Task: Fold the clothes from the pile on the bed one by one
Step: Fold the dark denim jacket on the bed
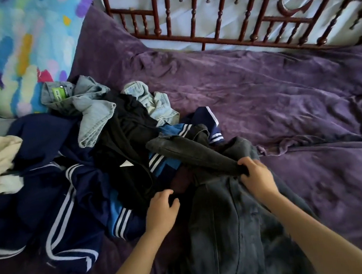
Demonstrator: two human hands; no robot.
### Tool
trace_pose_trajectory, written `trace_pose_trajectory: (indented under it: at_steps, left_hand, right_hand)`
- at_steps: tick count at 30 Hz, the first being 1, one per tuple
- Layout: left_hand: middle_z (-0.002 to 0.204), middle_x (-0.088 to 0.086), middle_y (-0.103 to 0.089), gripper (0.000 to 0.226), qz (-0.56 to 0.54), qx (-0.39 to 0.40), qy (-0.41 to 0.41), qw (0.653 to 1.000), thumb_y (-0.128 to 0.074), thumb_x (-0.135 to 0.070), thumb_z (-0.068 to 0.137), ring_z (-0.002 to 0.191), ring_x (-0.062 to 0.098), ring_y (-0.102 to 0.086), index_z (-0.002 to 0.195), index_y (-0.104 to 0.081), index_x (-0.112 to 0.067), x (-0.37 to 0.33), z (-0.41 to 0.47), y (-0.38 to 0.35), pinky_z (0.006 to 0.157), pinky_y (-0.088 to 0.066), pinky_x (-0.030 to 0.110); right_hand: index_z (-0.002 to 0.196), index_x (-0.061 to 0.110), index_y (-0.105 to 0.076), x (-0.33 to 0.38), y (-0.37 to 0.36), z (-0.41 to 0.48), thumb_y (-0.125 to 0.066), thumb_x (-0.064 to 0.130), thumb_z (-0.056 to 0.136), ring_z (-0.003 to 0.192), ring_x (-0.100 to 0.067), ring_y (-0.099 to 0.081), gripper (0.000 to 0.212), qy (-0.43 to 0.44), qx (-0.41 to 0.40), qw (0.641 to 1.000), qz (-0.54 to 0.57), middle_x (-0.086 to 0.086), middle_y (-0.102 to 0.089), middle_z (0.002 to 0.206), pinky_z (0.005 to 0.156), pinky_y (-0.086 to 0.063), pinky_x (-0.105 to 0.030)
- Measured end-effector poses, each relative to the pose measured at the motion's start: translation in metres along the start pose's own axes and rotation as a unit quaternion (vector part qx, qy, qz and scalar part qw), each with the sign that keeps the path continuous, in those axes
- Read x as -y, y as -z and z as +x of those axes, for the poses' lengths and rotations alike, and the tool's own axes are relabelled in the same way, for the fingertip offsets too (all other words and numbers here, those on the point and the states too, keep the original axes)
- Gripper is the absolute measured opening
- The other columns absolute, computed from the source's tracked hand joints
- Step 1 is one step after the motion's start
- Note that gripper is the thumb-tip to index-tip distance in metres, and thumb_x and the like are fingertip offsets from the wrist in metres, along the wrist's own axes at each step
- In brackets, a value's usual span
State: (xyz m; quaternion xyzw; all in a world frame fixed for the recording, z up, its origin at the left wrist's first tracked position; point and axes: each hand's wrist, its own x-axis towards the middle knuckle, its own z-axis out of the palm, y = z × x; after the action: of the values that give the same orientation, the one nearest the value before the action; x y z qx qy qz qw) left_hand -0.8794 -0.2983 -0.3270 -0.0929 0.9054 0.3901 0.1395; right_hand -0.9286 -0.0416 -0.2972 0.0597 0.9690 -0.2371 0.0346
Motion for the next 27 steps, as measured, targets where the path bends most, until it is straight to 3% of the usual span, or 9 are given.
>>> trace_pose_trajectory:
  at_steps: [4, 9, 13, 16, 18, 20, 22, 24, 27]
  left_hand:
    - [0.135, 0.004, -0.048, 0.04, -0.002, 0.038, -0.06, 0.997, -0.049, -0.028, 0.096, 0.124, 0.019, -0.044, 0.133, -0.048, -0.013, -0.032, -0.012, -0.033, 0.101, -0.039, 0.032]
    - [0.135, 0.003, -0.049, 0.04, 0.023, 0.099, -0.103, 0.989, -0.049, -0.029, 0.096, 0.123, 0.019, -0.045, 0.133, -0.048, -0.014, -0.055, -0.031, -0.069, 0.1, -0.04, 0.033]
    - [0.136, 0.005, -0.047, 0.041, 0.066, 0.127, -0.117, 0.983, -0.049, -0.029, 0.095, 0.126, 0.021, -0.043, 0.134, -0.047, -0.014, -0.064, -0.047, -0.094, 0.102, -0.039, 0.035]
    - [0.138, 0.005, -0.046, 0.044, 0.091, 0.129, -0.119, 0.98, -0.049, -0.03, 0.095, 0.128, 0.021, -0.041, 0.136, -0.044, -0.014, -0.072, -0.057, -0.11, 0.103, -0.039, 0.035]
    - [0.145, 0.005, -0.037, 0.052, 0.158, 0.108, -0.106, 0.976, -0.049, -0.035, 0.094, 0.132, 0.024, -0.033, 0.141, -0.035, -0.017, -0.075, -0.064, -0.121, 0.103, -0.038, 0.036]
    - [0.155, 0.006, -0.017, 0.068, 0.227, 0.088, -0.077, 0.967, -0.05, -0.04, 0.093, 0.138, 0.027, -0.022, 0.149, -0.016, -0.022, -0.078, -0.074, -0.133, 0.103, -0.037, 0.038]
    - [0.157, 0.004, -0.011, 0.084, 0.218, 0.112, -0.035, 0.969, -0.054, -0.041, 0.09, 0.138, 0.029, -0.024, 0.15, 0.004, -0.028, -0.081, -0.078, -0.148, 0.102, -0.037, 0.04]
    - [0.15, 0.005, -0.03, 0.091, 0.196, 0.185, 0.018, 0.963, -0.056, -0.042, 0.088, 0.131, 0.028, -0.035, 0.148, 0.012, -0.033, -0.087, -0.083, -0.161, 0.1, -0.036, 0.037]
    - [0.145, 0.002, -0.041, 0.086, 0.205, 0.3, 0.045, 0.931, -0.057, -0.041, 0.084, 0.13, 0.024, -0.04, 0.15, -0.001, -0.034, -0.097, -0.104, -0.18, 0.103, -0.038, 0.034]
  right_hand:
    - [0.108, 0.001, -0.068, -0.081, 0.071, -0.069, -0.063, -0.012, 0.074, 0.091, -0.04, -0.061, 0.037, -0.104, -0.075, 0.992, -0.019, -0.025, -0.063, 0.093, 0.078, -0.043, -0.037]
    - [0.099, -0.007, -0.07, -0.182, 0.123, -0.176, -0.061, -0.02, 0.072, 0.083, -0.044, -0.063, 0.031, -0.257, -0.11, 0.958, -0.055, -0.03, -0.064, 0.087, 0.072, -0.043, -0.041]
    - [0.1, -0.007, -0.07, -0.248, 0.132, -0.231, -0.058, -0.018, 0.075, 0.087, -0.044, -0.063, 0.03, -0.336, -0.105, 0.933, -0.069, -0.031, -0.065, 0.088, 0.074, -0.044, -0.041]
    - [0.104, -0.009, -0.067, -0.29, 0.116, -0.242, -0.058, -0.013, 0.077, 0.095, -0.044, -0.062, 0.029, -0.382, 0.001, 0.922, -0.066, -0.031, -0.066, 0.097, 0.076, -0.044, -0.038]
    - [0.119, 0.0, -0.061, -0.306, 0.1, -0.231, -0.055, -0.003, 0.084, 0.107, -0.036, -0.06, 0.035, -0.374, 0.141, 0.914, -0.071, -0.024, -0.063, 0.116, 0.074, -0.044, -0.03]
    - [0.137, 0.01, -0.045, -0.311, 0.087, -0.208, -0.049, 0.009, 0.091, 0.123, -0.026, -0.051, 0.046, -0.336, 0.227, 0.909, -0.1, -0.013, -0.052, 0.136, 0.088, -0.043, -0.024]
    - [0.141, 0.011, -0.036, -0.304, 0.081, -0.178, -0.043, 0.011, 0.093, 0.129, -0.027, -0.043, 0.049, -0.301, 0.209, 0.923, -0.117, -0.012, -0.045, 0.141, 0.099, -0.037, -0.027]
    - [0.137, 0.01, -0.04, -0.288, 0.08, -0.147, -0.043, 0.013, 0.093, 0.127, -0.034, -0.04, 0.045, -0.264, 0.157, 0.948, -0.089, -0.017, -0.045, 0.137, 0.099, -0.037, -0.033]
    - [0.14, 0.013, -0.038, -0.257, 0.073, -0.118, -0.049, 0.029, 0.094, 0.126, -0.036, -0.036, 0.05, -0.186, 0.124, 0.973, -0.061, -0.016, -0.04, 0.137, 0.099, -0.036, -0.039]
